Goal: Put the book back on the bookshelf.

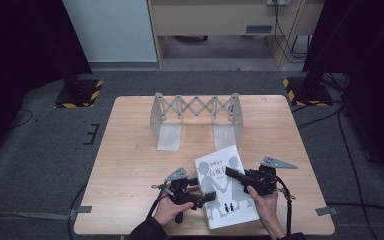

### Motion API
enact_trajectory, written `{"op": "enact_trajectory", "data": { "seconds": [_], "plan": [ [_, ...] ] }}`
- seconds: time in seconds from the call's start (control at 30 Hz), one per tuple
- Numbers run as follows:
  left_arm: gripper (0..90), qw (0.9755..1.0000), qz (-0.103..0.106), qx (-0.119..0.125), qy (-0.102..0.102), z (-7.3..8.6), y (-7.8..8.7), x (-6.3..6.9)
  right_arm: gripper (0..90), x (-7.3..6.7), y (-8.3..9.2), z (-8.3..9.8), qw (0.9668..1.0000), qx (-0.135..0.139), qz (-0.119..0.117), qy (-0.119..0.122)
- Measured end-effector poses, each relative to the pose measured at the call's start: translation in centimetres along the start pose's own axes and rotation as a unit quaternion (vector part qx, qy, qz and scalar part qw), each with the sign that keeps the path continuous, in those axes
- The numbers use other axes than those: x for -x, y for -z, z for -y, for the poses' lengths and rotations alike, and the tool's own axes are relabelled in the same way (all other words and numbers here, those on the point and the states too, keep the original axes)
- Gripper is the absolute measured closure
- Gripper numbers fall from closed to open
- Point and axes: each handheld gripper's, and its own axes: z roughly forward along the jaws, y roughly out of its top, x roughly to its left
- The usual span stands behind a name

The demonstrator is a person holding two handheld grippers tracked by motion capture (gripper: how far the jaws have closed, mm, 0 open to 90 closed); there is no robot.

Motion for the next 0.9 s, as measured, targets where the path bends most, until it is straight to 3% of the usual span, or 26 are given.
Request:
{"op": "enact_trajectory", "data": {
  "seconds": [0.17, 0.43, 0.6, 0.73, 0.8, 0.9],
  "plan": [
    [0.0, 0.9999, -0.011, -0.003, 0.005, 0.1, -0.2, 0.0, 75.9, 0.8, -0.2, 0.2, 0.9998, -0.013, 0.011, -0.008],
    [0.4, 0.9990, -0.029, -0.018, 0.029, 0.4, -0.5, -0.4, 57.5, 1.3, -0.8, 0.9, 0.9957, -0.036, 0.075, 0.042],
    [1.3, 0.9977, -0.041, -0.035, 0.042, 0.4, -0.7, -0.5, 46.7, 1.8, -0.9, 1.2, 0.9907, -0.070, 0.104, 0.054],
    [2.3, 0.9974, -0.051, -0.039, 0.034, 0.4, -0.8, -0.3, 40.1, 2.1, -0.9, 1.4, 0.9872, -0.092, 0.121, 0.049],
    [3.2, 0.9971, -0.056, -0.043, 0.028, 0.3, -0.9, -0.2, 36.0, 2.2, -0.8, 1.6, 0.9827, -0.112, 0.137, 0.055],
    [3.9, 0.9967, -0.062, -0.046, 0.023, 0.3, -1.0, -0.1, 35.2, 2.4, -0.4, 1.9, 0.9796, -0.120, 0.149, 0.063]
  ]
}}
